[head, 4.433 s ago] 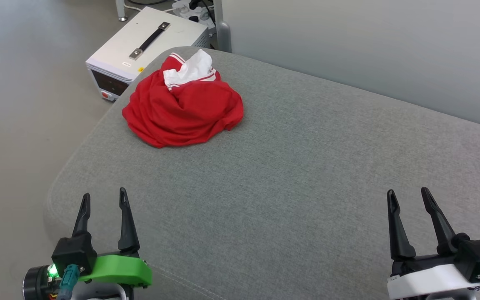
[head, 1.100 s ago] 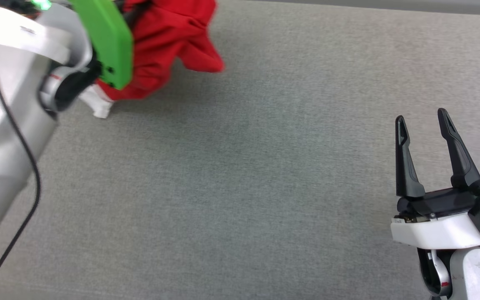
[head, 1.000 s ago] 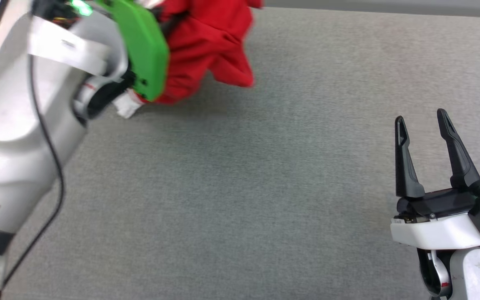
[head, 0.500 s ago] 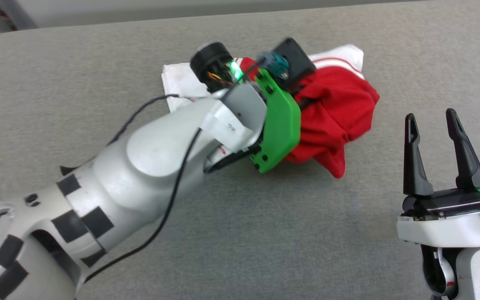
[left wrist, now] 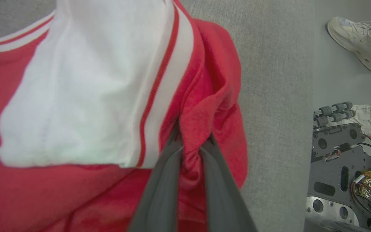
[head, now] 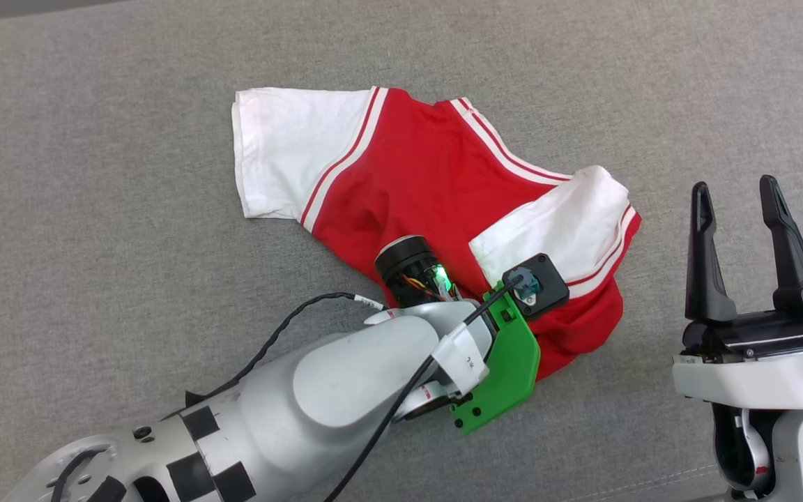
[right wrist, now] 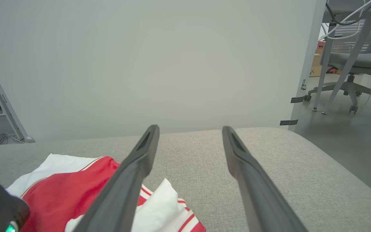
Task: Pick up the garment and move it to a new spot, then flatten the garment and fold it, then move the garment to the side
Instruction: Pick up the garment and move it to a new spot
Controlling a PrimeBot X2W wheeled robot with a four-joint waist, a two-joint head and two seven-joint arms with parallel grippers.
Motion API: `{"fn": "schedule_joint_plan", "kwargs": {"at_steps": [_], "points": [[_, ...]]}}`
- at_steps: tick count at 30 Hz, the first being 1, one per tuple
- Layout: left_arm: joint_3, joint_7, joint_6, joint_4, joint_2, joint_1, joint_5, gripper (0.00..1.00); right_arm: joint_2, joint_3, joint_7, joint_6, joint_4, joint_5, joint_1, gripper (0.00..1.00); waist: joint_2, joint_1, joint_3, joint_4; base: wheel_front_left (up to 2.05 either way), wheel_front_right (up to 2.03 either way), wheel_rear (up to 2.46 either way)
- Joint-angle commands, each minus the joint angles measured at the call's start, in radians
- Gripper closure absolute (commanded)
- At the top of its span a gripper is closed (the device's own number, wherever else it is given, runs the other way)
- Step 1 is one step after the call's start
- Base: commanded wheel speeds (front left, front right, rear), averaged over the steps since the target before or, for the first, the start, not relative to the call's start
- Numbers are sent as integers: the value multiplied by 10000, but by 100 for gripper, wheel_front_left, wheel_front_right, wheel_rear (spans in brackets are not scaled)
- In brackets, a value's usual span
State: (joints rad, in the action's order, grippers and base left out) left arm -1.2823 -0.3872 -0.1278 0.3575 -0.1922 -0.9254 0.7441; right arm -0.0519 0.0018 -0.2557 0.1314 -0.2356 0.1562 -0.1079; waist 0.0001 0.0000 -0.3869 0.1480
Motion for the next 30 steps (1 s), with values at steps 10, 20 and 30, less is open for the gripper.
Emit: {"fn": "schedule_joint_plan", "kwargs": {"at_steps": [10,20,30], "points": [[266,3614,-4,1271,49,-508,-517,0,16,-95,-61,-7,277,-136,223,0,-1,0,894,-680,0,0,0],[1733,6286,1549,1189,-764,153,-722,0,16,-307,-61,-7,553,-302,1037,0,-1,0,2085,-1491,0,0,0],[5868,6487,4395,-1916,-2066,3836,-2760,0,16,-429,-61,-7,701,-385,1623,0,-1,0,2909,-2112,0,0,0]]}}
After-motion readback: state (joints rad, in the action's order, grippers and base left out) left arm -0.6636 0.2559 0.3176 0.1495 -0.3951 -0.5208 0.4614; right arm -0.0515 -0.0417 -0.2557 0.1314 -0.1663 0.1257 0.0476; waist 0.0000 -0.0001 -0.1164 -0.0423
